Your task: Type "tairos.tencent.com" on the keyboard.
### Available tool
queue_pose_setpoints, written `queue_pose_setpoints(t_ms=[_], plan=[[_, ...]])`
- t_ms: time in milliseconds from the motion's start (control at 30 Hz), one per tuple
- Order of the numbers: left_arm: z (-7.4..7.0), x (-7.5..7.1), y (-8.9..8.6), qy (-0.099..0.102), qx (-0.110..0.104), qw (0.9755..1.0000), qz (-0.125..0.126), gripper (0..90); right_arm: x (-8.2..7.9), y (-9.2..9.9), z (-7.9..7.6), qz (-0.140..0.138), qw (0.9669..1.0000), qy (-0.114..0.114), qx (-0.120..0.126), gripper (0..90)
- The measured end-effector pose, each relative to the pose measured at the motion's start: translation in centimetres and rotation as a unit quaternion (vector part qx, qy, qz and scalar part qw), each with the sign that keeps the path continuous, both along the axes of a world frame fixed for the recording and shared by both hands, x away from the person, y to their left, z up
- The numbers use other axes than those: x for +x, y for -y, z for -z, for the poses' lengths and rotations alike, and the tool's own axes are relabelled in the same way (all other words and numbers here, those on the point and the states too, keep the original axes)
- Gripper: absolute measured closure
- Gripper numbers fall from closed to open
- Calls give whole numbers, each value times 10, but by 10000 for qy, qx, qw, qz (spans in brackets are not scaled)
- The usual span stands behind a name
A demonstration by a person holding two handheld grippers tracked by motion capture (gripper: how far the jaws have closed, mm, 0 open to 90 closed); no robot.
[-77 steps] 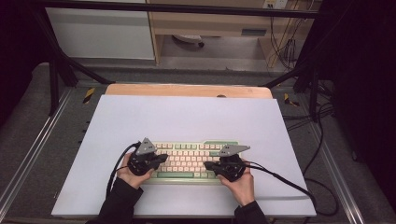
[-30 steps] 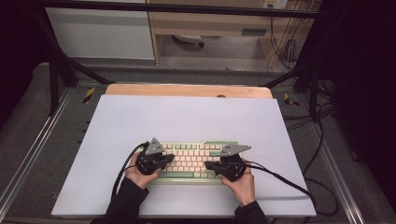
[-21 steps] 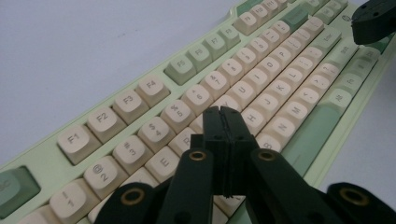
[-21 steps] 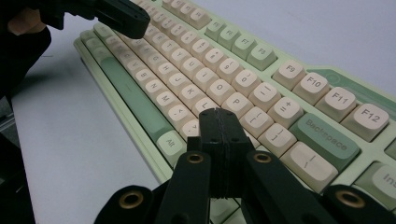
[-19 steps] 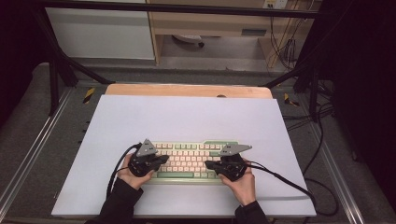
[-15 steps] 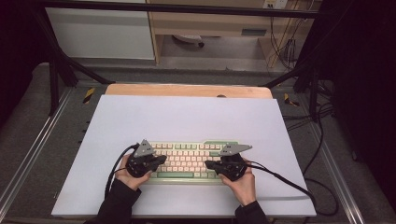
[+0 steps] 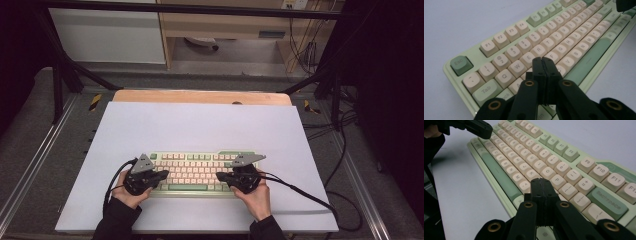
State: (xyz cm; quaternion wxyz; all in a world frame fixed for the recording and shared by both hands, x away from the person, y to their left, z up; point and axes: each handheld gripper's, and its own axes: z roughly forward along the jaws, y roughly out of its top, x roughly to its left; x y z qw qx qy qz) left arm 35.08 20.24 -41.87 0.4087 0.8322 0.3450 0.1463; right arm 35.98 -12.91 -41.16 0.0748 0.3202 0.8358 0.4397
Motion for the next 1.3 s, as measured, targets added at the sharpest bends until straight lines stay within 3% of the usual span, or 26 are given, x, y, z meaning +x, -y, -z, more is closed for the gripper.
queue_pose_setpoints(t_ms=[467, 967, 1300], plan=[[3, -4, -13, -18, -55, 10000, -64, 890, 6, -25, 2, -196, 9998, -4, -59, 900], [5, -5, -15, -50, -77, 9999, -58, 890, 6, -27, 16, -185, 9989, -109, -414, 900], [6, -5, -13, -60, -65, 10000, -42, 890, 6, -26, 19, -156, 9990, -152, -384, 900]])
